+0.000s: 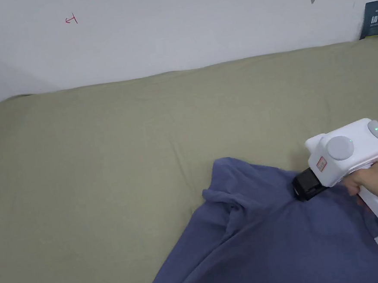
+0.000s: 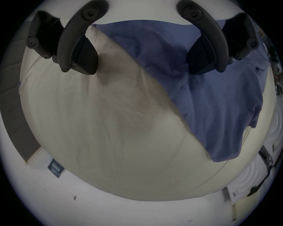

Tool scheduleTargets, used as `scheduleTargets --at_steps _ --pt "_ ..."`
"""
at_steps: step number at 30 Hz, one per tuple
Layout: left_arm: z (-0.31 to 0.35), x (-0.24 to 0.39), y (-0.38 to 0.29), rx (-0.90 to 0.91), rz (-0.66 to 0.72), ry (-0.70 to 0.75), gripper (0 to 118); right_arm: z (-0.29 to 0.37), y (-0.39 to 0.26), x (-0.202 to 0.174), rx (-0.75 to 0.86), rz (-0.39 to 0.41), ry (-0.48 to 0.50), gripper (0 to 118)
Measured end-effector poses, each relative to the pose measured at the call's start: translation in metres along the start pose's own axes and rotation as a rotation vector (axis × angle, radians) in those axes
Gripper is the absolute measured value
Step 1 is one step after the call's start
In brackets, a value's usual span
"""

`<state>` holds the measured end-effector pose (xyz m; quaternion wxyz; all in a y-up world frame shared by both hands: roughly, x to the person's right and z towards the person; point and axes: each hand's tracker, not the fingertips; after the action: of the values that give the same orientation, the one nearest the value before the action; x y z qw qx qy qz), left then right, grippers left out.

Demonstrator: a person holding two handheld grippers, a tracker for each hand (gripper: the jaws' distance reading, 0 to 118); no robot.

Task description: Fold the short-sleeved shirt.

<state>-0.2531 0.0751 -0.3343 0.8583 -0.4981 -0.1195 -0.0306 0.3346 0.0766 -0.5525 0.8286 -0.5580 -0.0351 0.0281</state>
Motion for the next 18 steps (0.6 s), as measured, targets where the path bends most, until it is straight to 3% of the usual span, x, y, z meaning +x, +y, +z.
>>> scheduleTargets --at_steps 1,2,3,4,13,18 --pt "0.002 0.001 0.000 -0.001 0.004 -0.002 6 0.008 0.002 -0.001 0.008 0.012 0.023 88" --pt "0.002 0.001 0.001 -0.003 0.010 -0.003 6 0.015 0.003 -0.001 0.041 0.034 0.032 35" --pt "0.002 0.001 0.001 -0.005 0.014 -0.005 6 0.024 0.003 -0.003 0.068 0.054 0.052 1" --pt "0.002 0.001 0.001 -0.007 0.016 -0.005 6 0.038 0.004 -0.006 0.107 0.066 0.003 1" --pt "0.050 0.004 0.027 0.104 0.027 0.005 6 0.202 -0.040 -0.017 0.286 0.130 0.003 1" --pt "0.101 0.013 0.065 0.193 0.047 0.008 6 0.301 -0.057 0.006 0.452 0.120 -0.015 1"
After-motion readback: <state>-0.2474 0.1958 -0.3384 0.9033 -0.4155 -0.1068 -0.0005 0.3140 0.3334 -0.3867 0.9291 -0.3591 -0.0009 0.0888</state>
